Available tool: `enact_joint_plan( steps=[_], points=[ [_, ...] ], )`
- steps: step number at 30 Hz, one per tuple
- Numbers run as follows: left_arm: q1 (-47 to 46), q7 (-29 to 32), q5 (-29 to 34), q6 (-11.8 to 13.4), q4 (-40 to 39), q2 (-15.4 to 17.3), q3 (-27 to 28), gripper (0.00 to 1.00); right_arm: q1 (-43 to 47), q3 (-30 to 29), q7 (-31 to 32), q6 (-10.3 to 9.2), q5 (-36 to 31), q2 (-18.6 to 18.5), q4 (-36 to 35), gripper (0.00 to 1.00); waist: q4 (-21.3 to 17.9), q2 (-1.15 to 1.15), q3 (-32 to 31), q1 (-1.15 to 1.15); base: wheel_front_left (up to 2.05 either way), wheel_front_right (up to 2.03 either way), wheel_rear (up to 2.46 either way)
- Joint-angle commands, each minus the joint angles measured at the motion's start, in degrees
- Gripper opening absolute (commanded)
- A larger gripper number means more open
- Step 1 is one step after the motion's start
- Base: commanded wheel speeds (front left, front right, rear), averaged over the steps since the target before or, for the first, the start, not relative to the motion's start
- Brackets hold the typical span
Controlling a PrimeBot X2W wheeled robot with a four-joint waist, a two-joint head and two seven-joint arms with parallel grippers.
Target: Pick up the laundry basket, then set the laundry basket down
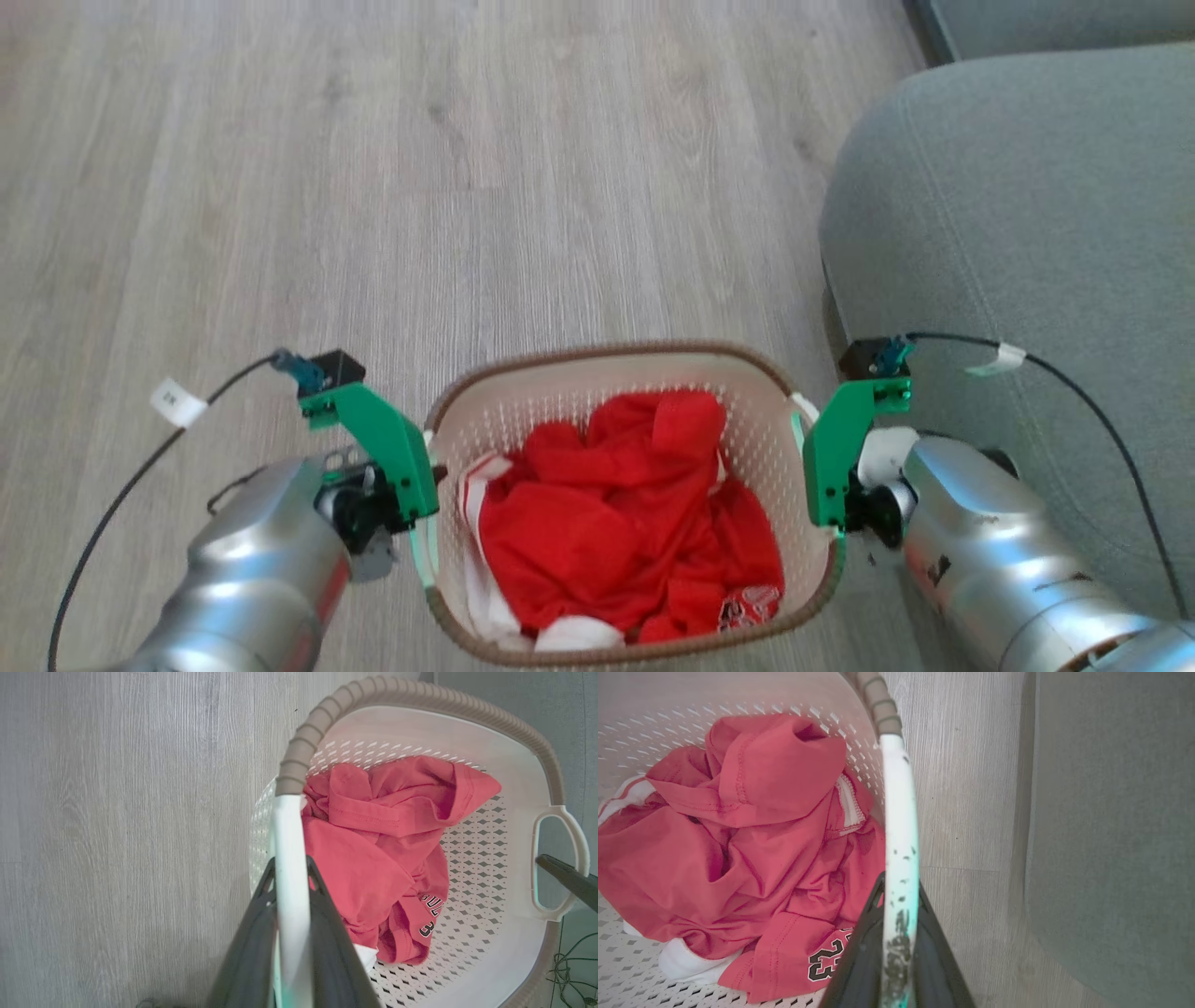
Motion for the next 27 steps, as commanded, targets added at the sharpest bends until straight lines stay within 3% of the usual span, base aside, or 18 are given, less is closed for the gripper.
enact_joint_plan(
  steps=[1, 27],
  points=[
    [-1.72, 0.15, -0.28, 0.41, 0.77, 3.84, 1.42, 0.0, -0.1, 0.7, 0.55, -0.21, 0.29, -1.14, 0.12, 0.0, -0.08, 0.0, -1.31, 0.01, 0.0, 0.0, 0.0],
    [-0.42, 0.59, -1.15, 0.41, 1.46, 3.73, 0.7, 0.0, 0.26, 1.69, 1.65, -0.21, 2.12, -1.14, 0.72, 0.0, -0.53, 0.0, -2.11, 0.01, 0.0, 0.0, 0.0]
  ],
)
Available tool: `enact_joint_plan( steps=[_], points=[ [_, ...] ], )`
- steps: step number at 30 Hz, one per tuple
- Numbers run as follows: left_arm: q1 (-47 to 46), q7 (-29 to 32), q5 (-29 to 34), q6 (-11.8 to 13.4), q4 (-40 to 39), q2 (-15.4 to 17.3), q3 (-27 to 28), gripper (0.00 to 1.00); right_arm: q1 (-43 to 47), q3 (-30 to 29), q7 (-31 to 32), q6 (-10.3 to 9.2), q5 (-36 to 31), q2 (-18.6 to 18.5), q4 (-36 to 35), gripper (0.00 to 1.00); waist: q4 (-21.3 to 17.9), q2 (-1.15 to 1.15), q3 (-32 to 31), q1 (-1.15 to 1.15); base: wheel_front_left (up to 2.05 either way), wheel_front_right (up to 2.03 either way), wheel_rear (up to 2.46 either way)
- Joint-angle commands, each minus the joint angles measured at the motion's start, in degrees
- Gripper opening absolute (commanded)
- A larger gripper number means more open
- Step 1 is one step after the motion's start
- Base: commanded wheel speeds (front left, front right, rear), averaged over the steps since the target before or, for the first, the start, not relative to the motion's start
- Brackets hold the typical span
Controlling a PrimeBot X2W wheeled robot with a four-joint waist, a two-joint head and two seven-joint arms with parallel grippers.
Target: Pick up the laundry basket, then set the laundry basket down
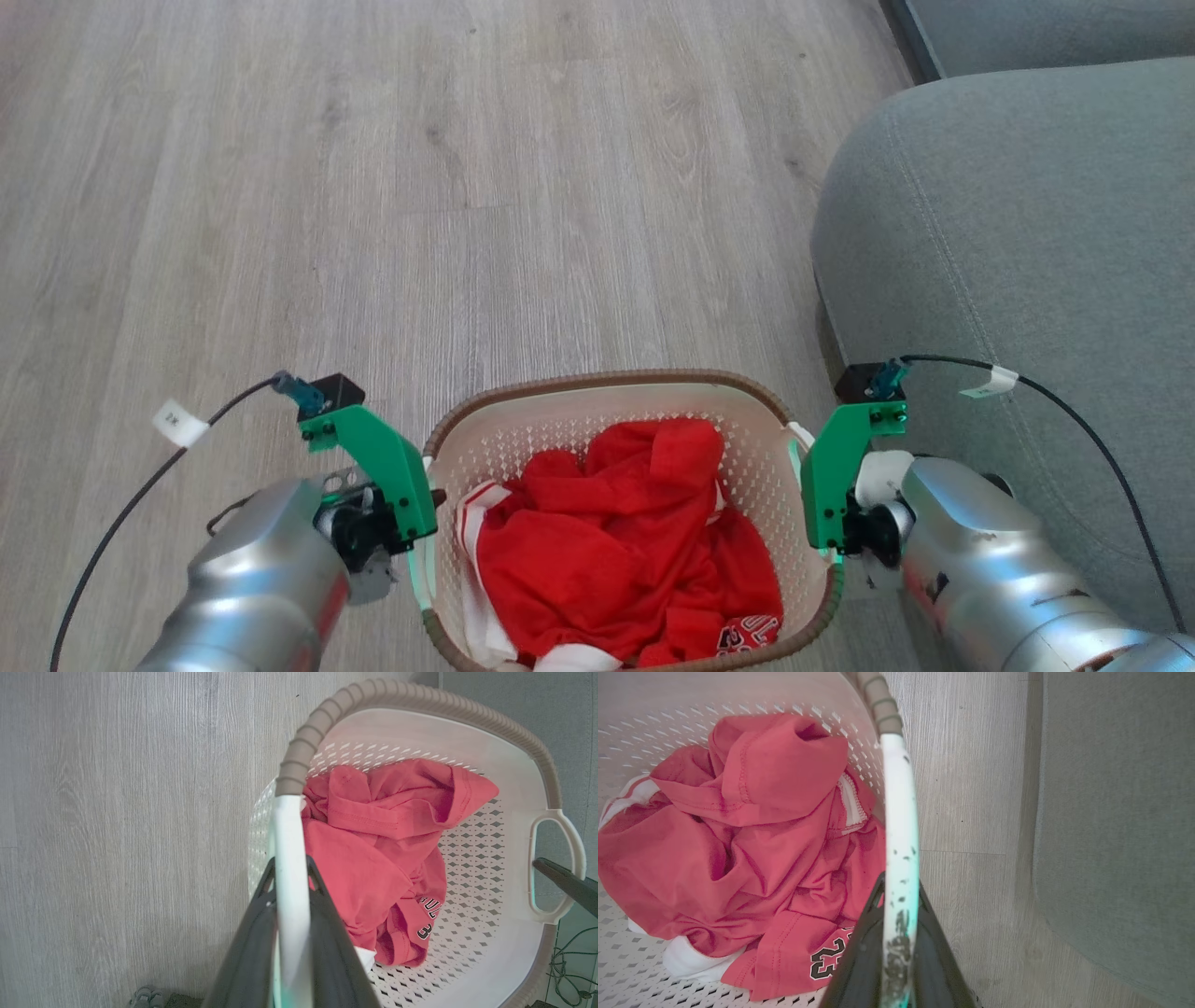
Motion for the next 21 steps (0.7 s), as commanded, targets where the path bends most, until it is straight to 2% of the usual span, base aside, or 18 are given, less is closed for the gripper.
enact_joint_plan(
  steps=[1, 13, 21],
  points=[
    [-2.56, -0.86, -0.26, 0.56, 0.57, 3.78, 1.06, 0.0, -1.91, 0.47, -0.31, -0.57, 0.09, -1.41, 0.12, 0.0, 0.0, 0.0, 0.05, 0.0, 0.0, 0.0, 0.0],
    [-3.2, -2.68, 0.12, 0.56, 0.63, 3.71, 0.35, 0.0, -2.48, -0.09, -2.23, -0.57, -0.1, -1.42, 0.19, 0.0, 0.1, 0.0, 1.02, 0.0, 0.0, 0.0, 0.0],
    [-5.4, -8.26, 1.42, 0.56, 0.27, 3.92, -0.33, 0.0, -4.73, -1.86, -7.55, -0.57, -2.31, -2.38, 0.2, 0.0, 0.23, 0.0, 5.61, 0.0, 0.0, 0.0, 0.0]
  ],
)
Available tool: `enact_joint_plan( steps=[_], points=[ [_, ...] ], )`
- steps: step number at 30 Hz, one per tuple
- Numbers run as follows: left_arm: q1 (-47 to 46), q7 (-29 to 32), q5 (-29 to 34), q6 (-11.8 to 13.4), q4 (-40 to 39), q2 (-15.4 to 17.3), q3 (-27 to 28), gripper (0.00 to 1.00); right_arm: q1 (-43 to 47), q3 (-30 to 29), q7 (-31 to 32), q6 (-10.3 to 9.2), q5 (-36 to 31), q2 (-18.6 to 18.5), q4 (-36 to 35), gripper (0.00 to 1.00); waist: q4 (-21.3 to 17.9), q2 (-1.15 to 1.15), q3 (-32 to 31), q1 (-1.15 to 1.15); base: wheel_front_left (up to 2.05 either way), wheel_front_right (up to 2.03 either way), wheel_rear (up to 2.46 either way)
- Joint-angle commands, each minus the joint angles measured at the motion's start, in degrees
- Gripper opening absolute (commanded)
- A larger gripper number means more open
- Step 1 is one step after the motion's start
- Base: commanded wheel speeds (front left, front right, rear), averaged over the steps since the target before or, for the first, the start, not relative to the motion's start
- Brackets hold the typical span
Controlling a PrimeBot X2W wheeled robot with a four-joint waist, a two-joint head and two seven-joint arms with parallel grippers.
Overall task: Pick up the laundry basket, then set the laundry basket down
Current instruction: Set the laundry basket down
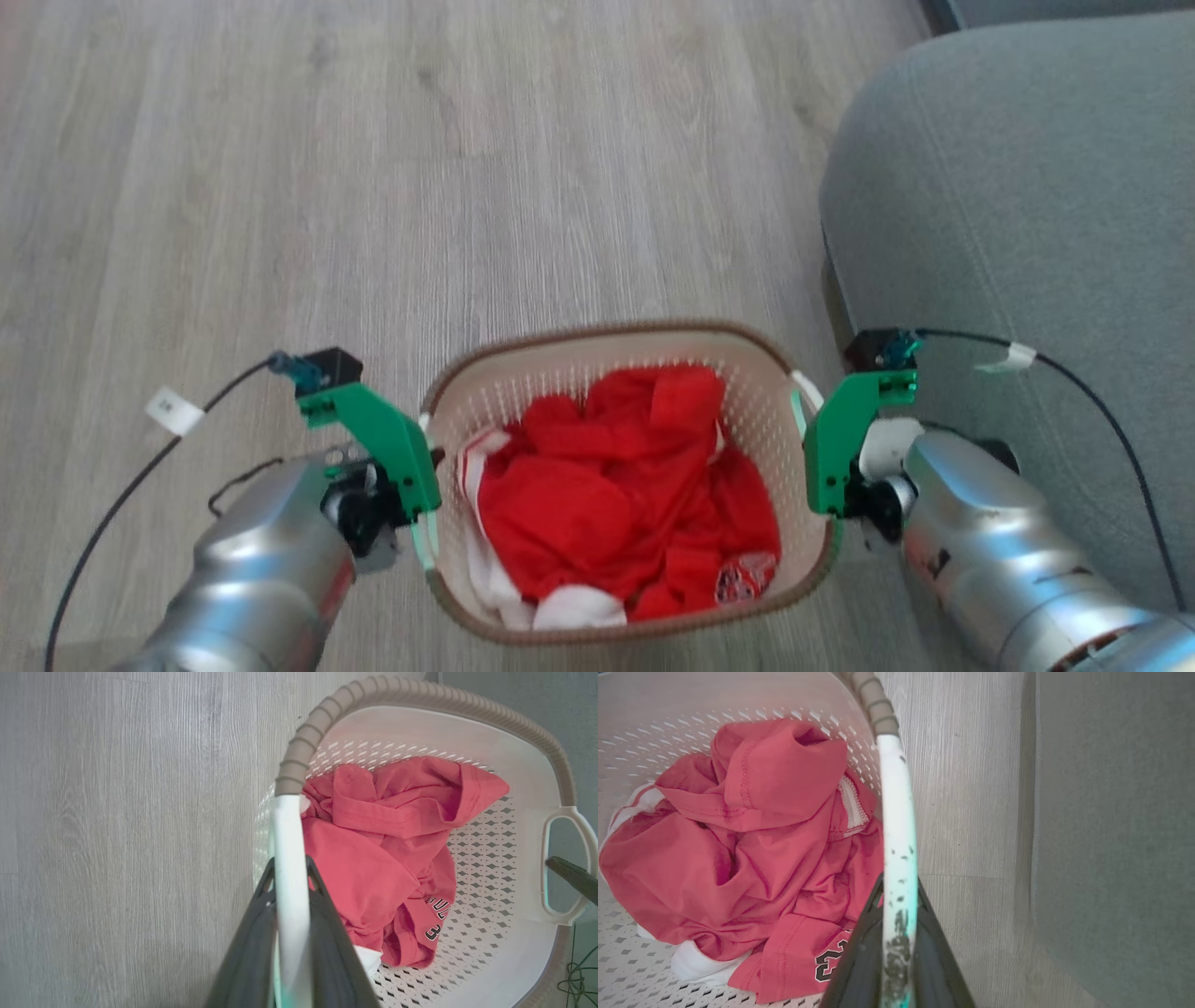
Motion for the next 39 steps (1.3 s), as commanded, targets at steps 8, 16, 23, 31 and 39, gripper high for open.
enact_joint_plan(
  steps=[8, 16, 23, 31, 39],
  points=[
    [-7.54, -7.57, 2.18, 0.63, 0.74, 4.22, 0.8, 0.0, -5.51, -2.58, -6.58, -0.59, -3.69, -2.33, -0.12, 0.0, 0.31, 0.0, 8.1, 0.0, 0.0, 0.0, 0.0],
    [-11.32, -12.64, 3.44, 0.63, 0.6, 4.75, 0.15, 0.0, -8.21, -6.16, -11.24, -0.59, -7.51, -2.35, -0.11, 0.0, 0.62, 0.0, 17.1, 0.0, 0.0, 0.0, 0.0],
    [-14.96, -16.64, 4.29, 0.63, 0.2, 5.0, -0.34, 0.0, -11.37, -9.98, -14.5, -0.59, -12.03, -2.4, -0.11, 0.0, 0.54, 0.0, 25.86, 0.0, 0.0, 0.0, 0.0],
    [-18.39, -21.16, 5.25, 0.63, -0.38, 4.74, -1.21, 0.0, -14.26, -15.43, -18.56, -0.59, -17.59, -2.56, -0.11, 0.0, 0.98, 0.0, 34.77, 0.0, 0.0, 0.0, 0.0],
    [-20.74, -24.68, 5.5, 0.63, -1.03, 4.66, -2.01, 0.0, -16.49, -21.9, -22.49, -0.59, -24.12, -2.77, -0.11, 0.0, 1.55, 0.0, 41.88, 0.0, 0.0, 0.0, 0.0]
  ],
)
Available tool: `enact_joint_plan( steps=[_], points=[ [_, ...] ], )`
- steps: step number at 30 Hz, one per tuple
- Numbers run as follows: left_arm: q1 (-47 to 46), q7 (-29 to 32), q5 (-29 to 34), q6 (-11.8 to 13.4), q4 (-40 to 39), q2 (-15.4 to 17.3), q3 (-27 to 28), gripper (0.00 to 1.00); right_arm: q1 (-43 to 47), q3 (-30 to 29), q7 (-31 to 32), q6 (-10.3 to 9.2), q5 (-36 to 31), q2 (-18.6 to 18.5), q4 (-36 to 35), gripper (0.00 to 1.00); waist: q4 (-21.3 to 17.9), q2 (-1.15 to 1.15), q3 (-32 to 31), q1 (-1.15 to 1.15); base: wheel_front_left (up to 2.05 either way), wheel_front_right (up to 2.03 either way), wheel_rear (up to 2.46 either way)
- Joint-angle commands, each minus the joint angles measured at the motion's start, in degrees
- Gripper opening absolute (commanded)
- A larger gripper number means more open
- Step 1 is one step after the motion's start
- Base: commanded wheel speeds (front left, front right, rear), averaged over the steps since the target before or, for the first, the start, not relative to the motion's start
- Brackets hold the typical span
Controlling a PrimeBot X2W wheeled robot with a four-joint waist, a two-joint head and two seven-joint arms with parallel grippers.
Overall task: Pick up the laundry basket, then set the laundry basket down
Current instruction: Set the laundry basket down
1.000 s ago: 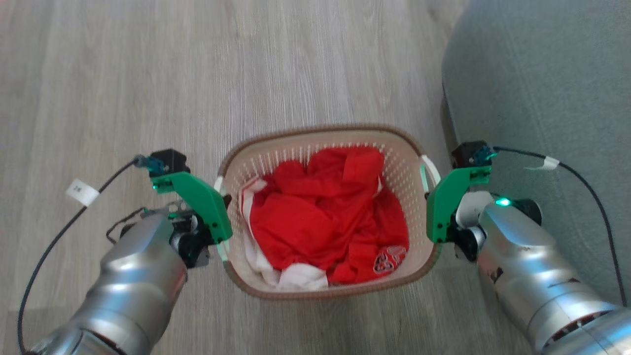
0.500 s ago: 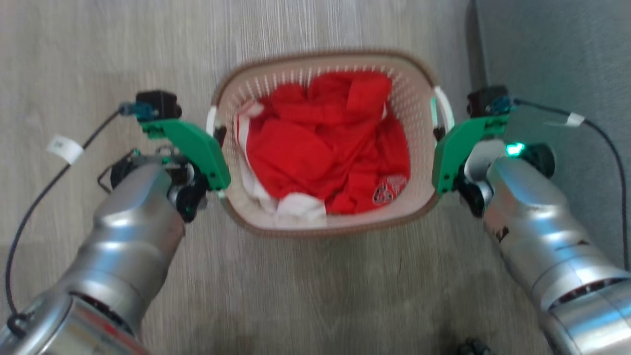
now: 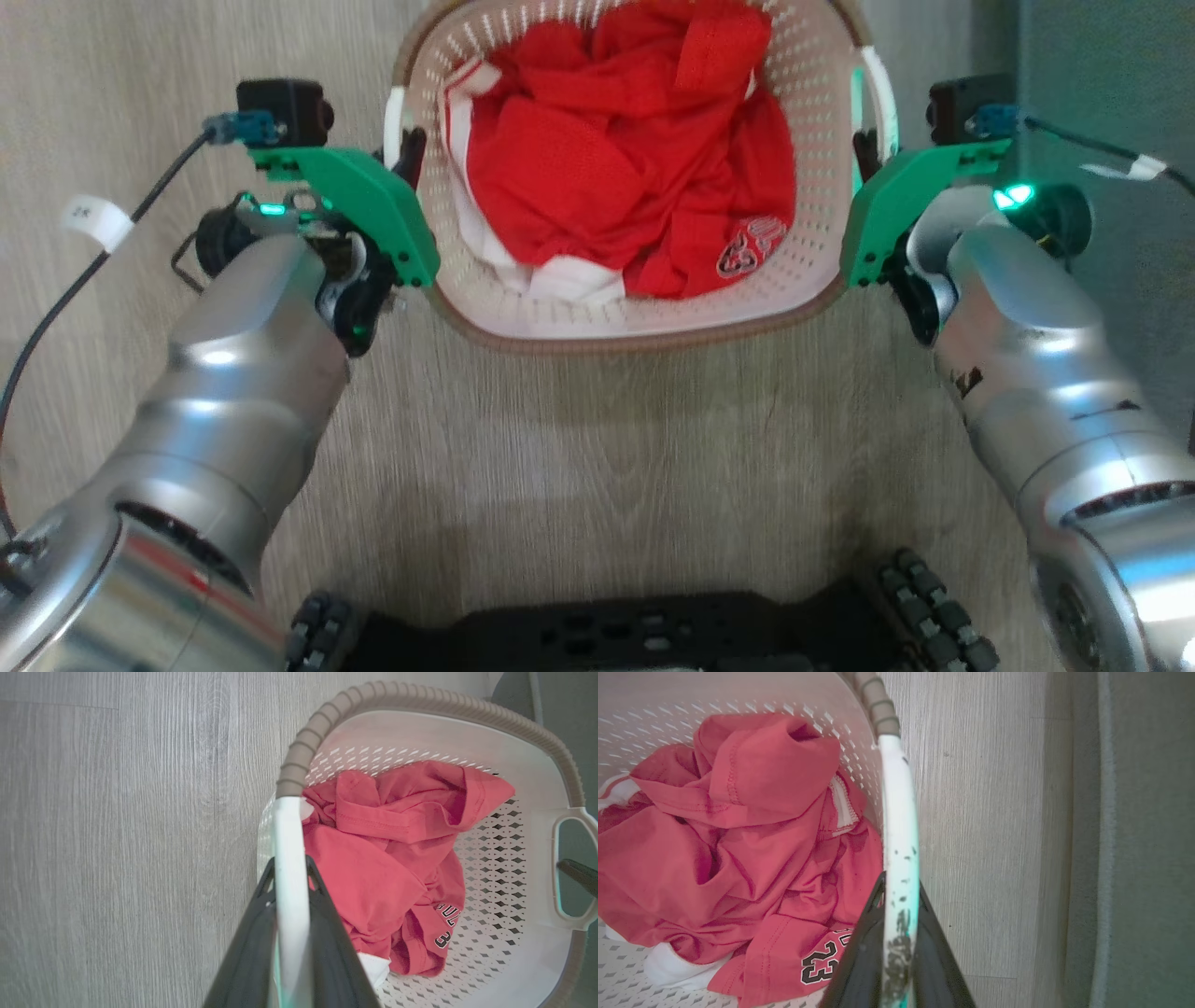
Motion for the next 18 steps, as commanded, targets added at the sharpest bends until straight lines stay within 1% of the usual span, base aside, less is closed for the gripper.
enact_joint_plan(
  steps=[1, 9, 18],
  points=[
    [-1.59, -1.4, 0.38, 0.91, 1.21, 4.66, 1.14, 0.0, 0.42, -1.27, -1.17, -0.69, -1.35, -2.65, -0.1, 0.0, 0.37, 0.0, 2.96, -0.01, 0.0, 0.0, 0.0],
    [-3.89, -4.67, 1.16, 0.91, 0.54, 5.18, 0.31, 0.0, -1.37, -8.7, -4.09, -0.69, -8.83, -2.47, -0.1, 0.0, 0.42, 0.0, 7.7, -0.01, 0.0, 0.0, 0.0],
    [-4.21, -5.86, 1.52, 0.91, 0.17, 5.08, 0.5, 0.0, -1.19, -15.75, -4.86, -0.69, -15.73, -1.8, -0.1, 0.0, 0.48, 0.0, 9.11, -0.01, 0.0, 0.0, 0.0]
  ],
)
